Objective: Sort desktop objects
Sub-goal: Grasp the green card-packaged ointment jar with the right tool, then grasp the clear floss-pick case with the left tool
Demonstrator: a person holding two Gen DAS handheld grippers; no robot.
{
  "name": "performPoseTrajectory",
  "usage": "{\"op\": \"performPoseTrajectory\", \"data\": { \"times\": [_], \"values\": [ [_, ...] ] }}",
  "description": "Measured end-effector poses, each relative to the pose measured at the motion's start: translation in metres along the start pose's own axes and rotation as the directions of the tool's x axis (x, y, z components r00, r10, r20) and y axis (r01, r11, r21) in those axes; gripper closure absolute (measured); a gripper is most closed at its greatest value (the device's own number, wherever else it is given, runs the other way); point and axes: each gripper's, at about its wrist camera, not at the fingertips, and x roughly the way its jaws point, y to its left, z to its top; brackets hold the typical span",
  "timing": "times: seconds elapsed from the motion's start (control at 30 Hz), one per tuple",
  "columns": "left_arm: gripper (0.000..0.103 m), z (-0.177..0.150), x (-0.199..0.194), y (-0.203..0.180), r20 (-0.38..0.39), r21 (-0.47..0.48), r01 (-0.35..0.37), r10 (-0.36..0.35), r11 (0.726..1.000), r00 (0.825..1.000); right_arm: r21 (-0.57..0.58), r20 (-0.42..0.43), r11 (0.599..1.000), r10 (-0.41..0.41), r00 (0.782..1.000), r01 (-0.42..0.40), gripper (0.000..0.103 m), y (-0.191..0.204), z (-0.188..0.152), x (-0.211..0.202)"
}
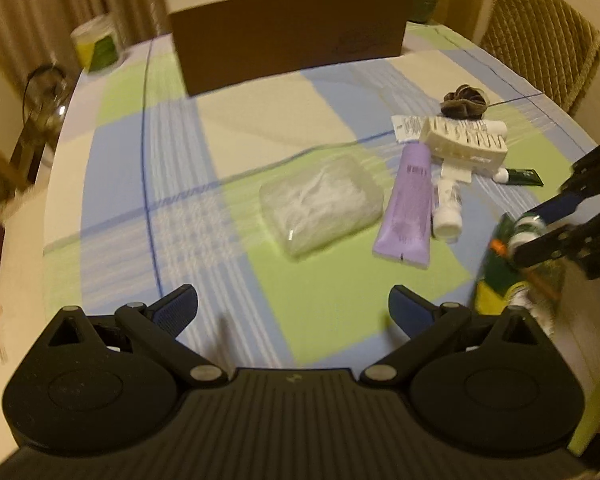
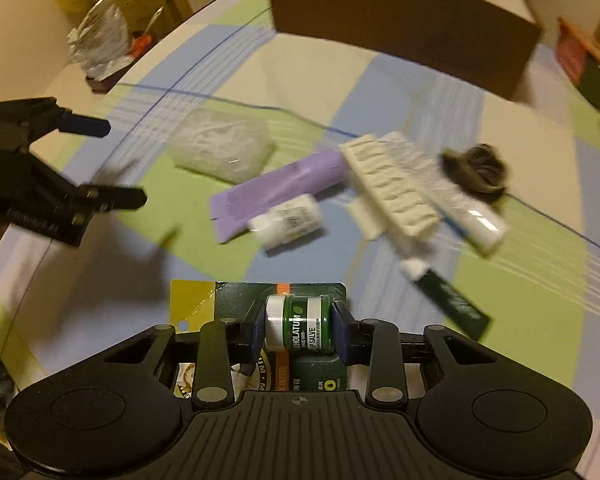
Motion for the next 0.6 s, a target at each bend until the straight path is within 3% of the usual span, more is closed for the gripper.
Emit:
{"op": "performPoseTrajectory", "data": {
  "times": [0.1, 0.3, 0.6],
  "values": [
    [0.003, 0.018, 0.013, -0.003, 0.015, -0.035, -0.018, 0.018, 0.999, 1.0, 0.027, 0.009, 0.999, -0.023, 1.0, 0.023, 0.07, -0.012, -0.004, -0.007],
    [0.005, 0.042, 0.04, -0.017, 0.032, -0.195, -0.032, 0.039, 0.98, 0.999, 0.058, 0.008, 0.998, -0.04, 0.999, 0.04, 0.07, -0.027, -0.003, -0.009],
    [0.012, 0.05, 0.07, -0.036, -0.035, -0.269, -0.161, 0.158, 0.949, 0.987, 0.036, 0.024, 0.999, -0.021, 0.999, 0.02, 0.07, -0.046, 0.005, -0.013]
  ]
}}
